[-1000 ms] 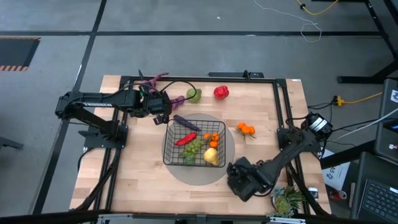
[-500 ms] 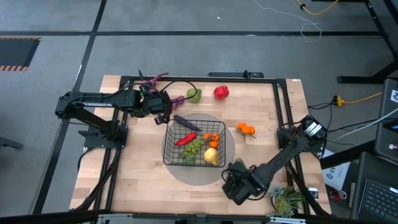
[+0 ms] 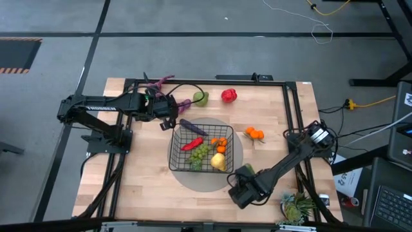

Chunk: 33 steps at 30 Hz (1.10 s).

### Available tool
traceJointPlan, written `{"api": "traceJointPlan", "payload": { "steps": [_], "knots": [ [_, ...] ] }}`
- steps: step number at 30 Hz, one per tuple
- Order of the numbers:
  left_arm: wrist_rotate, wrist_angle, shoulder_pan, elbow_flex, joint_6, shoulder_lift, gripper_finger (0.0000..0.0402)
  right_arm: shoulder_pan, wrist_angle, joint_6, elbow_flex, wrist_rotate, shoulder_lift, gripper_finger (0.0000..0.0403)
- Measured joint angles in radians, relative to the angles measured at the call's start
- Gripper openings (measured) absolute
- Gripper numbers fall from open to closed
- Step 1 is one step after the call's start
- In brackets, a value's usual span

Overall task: Build produce basket
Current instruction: Put the black grapes into the black wire basket

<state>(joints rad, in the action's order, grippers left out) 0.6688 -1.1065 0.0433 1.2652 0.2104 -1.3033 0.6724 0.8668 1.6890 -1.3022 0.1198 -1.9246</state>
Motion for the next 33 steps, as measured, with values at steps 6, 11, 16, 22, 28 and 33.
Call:
{"api": "traceJointPlan", "payload": {
  "steps": [6,11,16,22,28,33],
  "knots": [
    [-0.001,-0.001,0.0,0.0,-0.008,0.0,0.0085,0.0,0.039,-0.033,-0.006,-0.01,0.027,0.0021],
    [-0.001,-0.002,0.0,0.0,-0.01,0.0,0.0085,-0.003,0.169,-0.075,-0.094,-0.033,0.029,0.0024],
    [-0.001,-0.001,0.0,0.0,-0.01,0.0,0.0085,-0.003,0.427,-0.083,-0.224,0.012,0.03,0.002],
    [-0.001,-0.001,0.0,0.0,-0.01,0.0,0.0085,-0.01,0.713,-0.043,-0.324,0.194,0.03,0.0025],
    [-0.001,0.003,0.0,0.0,-0.01,0.0,0.0085,-0.046,0.705,-0.098,-0.336,0.563,0.042,0.0022],
    [-0.001,0.004,0.0,0.0,-0.01,0.0,0.0085,-0.092,0.704,-0.173,-0.335,0.78,0.041,0.0023]
  ]
}}
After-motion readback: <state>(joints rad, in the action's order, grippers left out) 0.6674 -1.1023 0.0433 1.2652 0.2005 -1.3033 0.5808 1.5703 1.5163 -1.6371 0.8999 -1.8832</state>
